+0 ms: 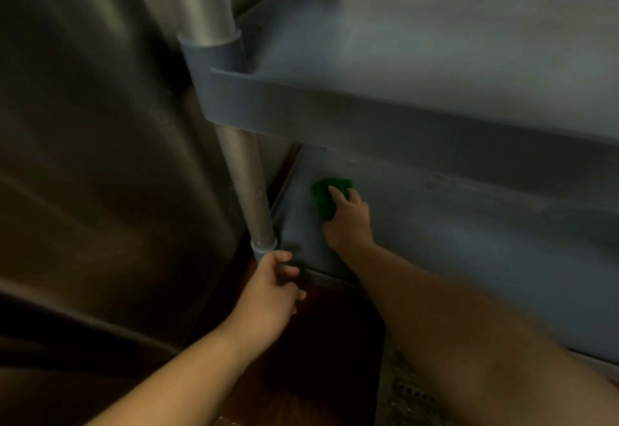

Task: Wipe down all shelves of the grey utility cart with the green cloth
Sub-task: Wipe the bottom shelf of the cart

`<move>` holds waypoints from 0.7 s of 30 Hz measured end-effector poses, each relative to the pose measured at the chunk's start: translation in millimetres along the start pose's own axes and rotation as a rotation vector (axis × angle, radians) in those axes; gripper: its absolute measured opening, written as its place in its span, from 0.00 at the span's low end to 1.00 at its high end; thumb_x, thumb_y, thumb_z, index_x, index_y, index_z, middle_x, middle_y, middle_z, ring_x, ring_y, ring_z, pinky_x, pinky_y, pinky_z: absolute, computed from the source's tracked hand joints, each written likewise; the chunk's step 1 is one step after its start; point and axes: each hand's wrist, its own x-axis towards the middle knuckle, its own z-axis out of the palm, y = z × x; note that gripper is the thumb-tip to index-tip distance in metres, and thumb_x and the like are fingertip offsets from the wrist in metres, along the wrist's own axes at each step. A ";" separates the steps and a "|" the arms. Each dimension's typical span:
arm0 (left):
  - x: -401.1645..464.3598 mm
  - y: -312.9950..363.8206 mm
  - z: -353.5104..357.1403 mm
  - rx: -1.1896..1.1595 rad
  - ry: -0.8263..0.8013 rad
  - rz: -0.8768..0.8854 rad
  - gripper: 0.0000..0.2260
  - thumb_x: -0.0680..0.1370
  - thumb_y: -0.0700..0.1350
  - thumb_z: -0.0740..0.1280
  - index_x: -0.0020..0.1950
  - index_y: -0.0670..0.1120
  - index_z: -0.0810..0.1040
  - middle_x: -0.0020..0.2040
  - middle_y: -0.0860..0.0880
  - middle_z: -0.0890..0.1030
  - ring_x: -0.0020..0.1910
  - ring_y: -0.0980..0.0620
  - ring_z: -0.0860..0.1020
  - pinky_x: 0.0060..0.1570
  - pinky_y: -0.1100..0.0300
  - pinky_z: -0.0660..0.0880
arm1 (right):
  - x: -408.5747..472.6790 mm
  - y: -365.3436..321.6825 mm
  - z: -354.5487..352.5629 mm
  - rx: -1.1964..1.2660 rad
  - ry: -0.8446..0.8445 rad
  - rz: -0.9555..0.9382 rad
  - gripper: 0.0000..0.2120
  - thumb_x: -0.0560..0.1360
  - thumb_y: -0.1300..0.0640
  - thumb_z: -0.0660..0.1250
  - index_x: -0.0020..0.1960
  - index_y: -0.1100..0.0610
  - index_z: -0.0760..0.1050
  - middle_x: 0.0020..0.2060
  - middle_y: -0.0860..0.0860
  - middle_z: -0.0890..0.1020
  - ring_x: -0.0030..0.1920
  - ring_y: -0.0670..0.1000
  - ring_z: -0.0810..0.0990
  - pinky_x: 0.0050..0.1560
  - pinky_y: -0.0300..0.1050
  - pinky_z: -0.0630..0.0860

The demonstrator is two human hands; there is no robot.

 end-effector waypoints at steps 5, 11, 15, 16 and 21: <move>4.8 -3.9 -16.1 0.045 -0.015 -0.059 0.17 0.78 0.32 0.59 0.60 0.51 0.68 0.53 0.50 0.75 0.43 0.49 0.79 0.39 0.57 0.75 | 7.9 -44.0 32.6 -0.037 -0.115 -0.276 0.32 0.74 0.57 0.65 0.77 0.47 0.62 0.76 0.56 0.63 0.71 0.61 0.66 0.72 0.52 0.63; 8.1 12.5 19.9 0.032 -0.046 -0.026 0.17 0.77 0.30 0.58 0.61 0.48 0.67 0.53 0.48 0.75 0.40 0.49 0.78 0.35 0.58 0.73 | -3.4 -7.4 7.7 -0.161 -0.252 -0.470 0.36 0.70 0.61 0.65 0.75 0.43 0.63 0.75 0.51 0.65 0.69 0.60 0.69 0.69 0.55 0.67; 5.8 22.1 67.4 -0.007 -0.078 -0.030 0.18 0.77 0.29 0.57 0.62 0.47 0.66 0.50 0.48 0.74 0.36 0.50 0.77 0.34 0.58 0.72 | -36.3 60.7 -37.8 -0.261 -0.241 -0.462 0.38 0.70 0.61 0.66 0.76 0.41 0.58 0.76 0.50 0.60 0.67 0.61 0.66 0.68 0.57 0.69; 5.2 23.8 81.0 -0.011 -0.096 -0.025 0.18 0.77 0.29 0.57 0.62 0.47 0.66 0.51 0.48 0.74 0.36 0.50 0.77 0.33 0.58 0.72 | -45.4 79.6 -53.2 -0.262 -0.218 -0.422 0.38 0.72 0.61 0.66 0.77 0.41 0.57 0.77 0.50 0.59 0.68 0.61 0.64 0.68 0.57 0.69; 5.1 27.7 145.8 0.071 -0.198 0.039 0.19 0.77 0.29 0.57 0.64 0.47 0.65 0.57 0.44 0.74 0.38 0.49 0.78 0.34 0.58 0.73 | -79.4 189.6 -135.6 -0.312 -0.119 -0.152 0.39 0.74 0.60 0.68 0.78 0.40 0.53 0.77 0.49 0.57 0.70 0.59 0.63 0.71 0.56 0.67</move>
